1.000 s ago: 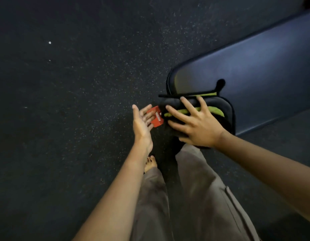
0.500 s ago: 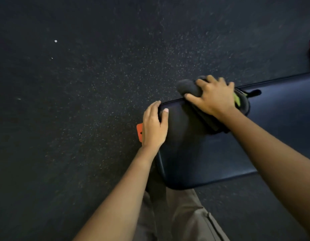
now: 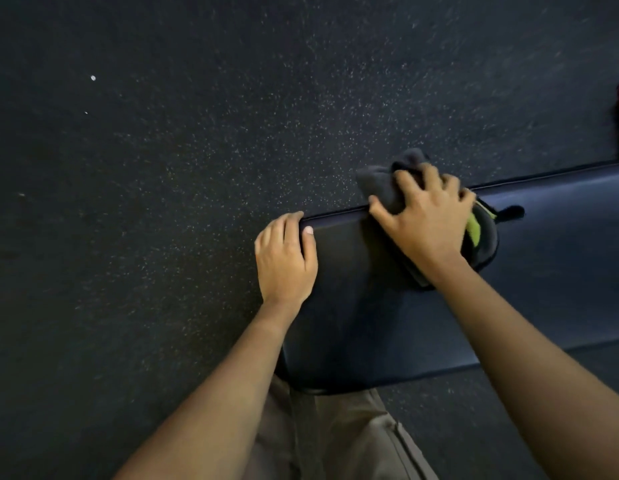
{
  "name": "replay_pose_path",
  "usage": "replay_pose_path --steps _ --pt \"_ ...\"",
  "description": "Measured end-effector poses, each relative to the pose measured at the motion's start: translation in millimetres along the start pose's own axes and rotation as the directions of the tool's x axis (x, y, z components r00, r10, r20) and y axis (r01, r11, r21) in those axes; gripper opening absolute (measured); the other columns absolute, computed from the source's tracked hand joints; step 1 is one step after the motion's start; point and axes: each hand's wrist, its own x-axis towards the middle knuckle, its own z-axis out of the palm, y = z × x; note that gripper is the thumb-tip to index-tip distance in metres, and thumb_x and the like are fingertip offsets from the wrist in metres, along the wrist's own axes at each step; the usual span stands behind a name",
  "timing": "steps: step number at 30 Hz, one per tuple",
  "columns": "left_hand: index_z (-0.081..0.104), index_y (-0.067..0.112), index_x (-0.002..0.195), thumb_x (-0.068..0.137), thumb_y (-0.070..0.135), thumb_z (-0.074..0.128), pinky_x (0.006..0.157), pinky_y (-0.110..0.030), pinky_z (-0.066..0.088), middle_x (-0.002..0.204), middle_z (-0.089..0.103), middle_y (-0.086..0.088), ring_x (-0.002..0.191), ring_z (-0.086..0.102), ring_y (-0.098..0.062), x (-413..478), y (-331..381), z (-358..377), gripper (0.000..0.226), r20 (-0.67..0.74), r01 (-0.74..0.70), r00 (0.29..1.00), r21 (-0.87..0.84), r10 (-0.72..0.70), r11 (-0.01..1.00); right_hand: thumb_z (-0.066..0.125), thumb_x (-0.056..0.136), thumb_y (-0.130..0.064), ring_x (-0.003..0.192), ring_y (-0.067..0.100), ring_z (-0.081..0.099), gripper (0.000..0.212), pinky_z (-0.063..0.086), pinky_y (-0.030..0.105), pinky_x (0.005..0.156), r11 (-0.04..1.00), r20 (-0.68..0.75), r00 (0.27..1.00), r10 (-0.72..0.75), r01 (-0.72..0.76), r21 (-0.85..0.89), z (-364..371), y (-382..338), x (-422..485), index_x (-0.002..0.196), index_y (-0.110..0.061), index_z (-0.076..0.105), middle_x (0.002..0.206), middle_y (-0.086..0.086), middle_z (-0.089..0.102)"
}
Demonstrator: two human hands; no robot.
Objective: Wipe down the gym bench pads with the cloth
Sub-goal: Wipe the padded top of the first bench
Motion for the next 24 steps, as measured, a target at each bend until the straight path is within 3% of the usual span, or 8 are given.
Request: replay_pose_path --steps 3,8,11,13,16,17,21,24 --pt "0.062 0.008 0.115 0.096 0.027 0.037 0.09 -0.04 0.045 0.112 0.064 -0.008 0.105 0.058 -0.023 -1 1 1 0.037 -0.003 -0.006 1.0 0.008 0.006 1.0 0.046 0.082 -0.063 0.123 0.046 0.041 0.061 0.029 0.056 0.098 0.99 0.014 0.992 0.129 -0.13 0.049 4 -20 -6 0.125 -0.022 0.058 0.142 0.014 0.047" --pt "0.062 0.006 0.114 0.096 0.028 0.036 0.091 -0.04 0.044 0.112 0.064 -0.009 0.106 0.059 -0.025 0 0 3 0.038 -0.015 -0.004 1.0 0.019 0.004 1.0 0.055 0.081 -0.047 0.116 0.044 0.047 0.052 0.036 0.05 0.09 0.973 -0.156 0.971 -0.182 0.201 0.116 13 -23 -63 0.128 -0.024 0.056 0.145 0.01 0.047" --pt "0.063 0.005 0.113 0.096 0.027 0.037 0.091 -0.04 0.044 0.111 0.065 -0.009 0.105 0.059 -0.026 -1 -1 3 0.038 -0.032 -0.02 0.999 0.011 0.021 1.0 0.053 0.08 -0.047 0.115 0.042 0.046 0.052 0.04 0.051 0.085 0.951 -0.128 0.947 -0.293 0.303 0.064 14 21 -108 0.127 -0.028 0.049 0.15 0.009 0.04" --pt "0.063 0.004 0.114 0.096 0.027 0.036 0.092 -0.041 0.044 0.111 0.065 -0.009 0.106 0.059 -0.026 -2 0 4 0.039 -0.034 -0.022 0.999 0.017 0.023 1.0 0.049 0.079 -0.052 0.116 0.042 0.043 0.057 0.038 0.052 0.085 0.985 -0.106 0.981 -0.163 0.168 0.044 12 37 -108 0.131 -0.029 0.044 0.153 0.009 0.034" --pt "0.062 0.003 0.117 0.097 0.028 0.035 0.095 -0.045 0.045 0.115 0.064 -0.011 0.11 0.058 -0.027 -2 -1 4 0.042 -0.022 -0.016 1.0 0.008 0.016 1.0 0.044 0.082 -0.058 0.118 0.048 0.042 0.066 0.036 0.058 0.09 0.969 -0.074 0.972 0.222 -0.211 0.131 8 7 -60 0.141 -0.031 0.039 0.155 0.01 0.031" --pt "0.061 0.002 0.119 0.097 0.028 0.034 0.097 -0.047 0.044 0.118 0.062 -0.012 0.113 0.056 -0.028 -3 -1 4 0.042 -0.021 -0.019 1.0 0.007 0.019 1.0 0.043 0.082 -0.059 0.119 0.049 0.043 0.066 0.036 0.06 0.091 0.964 -0.065 0.97 0.235 -0.224 0.143 7 -11 -46 0.142 -0.03 0.041 0.153 0.011 0.034" --pt "0.05 0.0 0.131 0.097 0.024 0.034 0.111 -0.043 0.03 0.137 0.048 -0.018 0.131 0.042 -0.032 -20 -4 -1 0.044 0.007 -0.033 0.999 -0.013 0.033 0.999 0.048 0.086 -0.052 0.119 0.043 0.043 0.061 0.038 0.054 0.092 0.973 -0.121 0.969 -0.217 0.224 0.048 17 -34 -80 0.143 -0.032 0.043 0.152 0.007 0.038" --pt "0.041 0.0 0.138 0.099 0.022 0.034 0.115 -0.04 0.021 0.147 0.036 -0.019 0.139 0.028 -0.031 -44 -12 -5 0.046 0.032 -0.045 0.998 -0.011 0.045 0.999 0.049 0.084 -0.05 0.117 0.04 0.041 0.059 0.04 0.052 0.089 0.939 -0.114 0.935 -0.335 0.341 0.042 21 9 -137 0.141 -0.036 0.04 0.152 0.006 0.037"
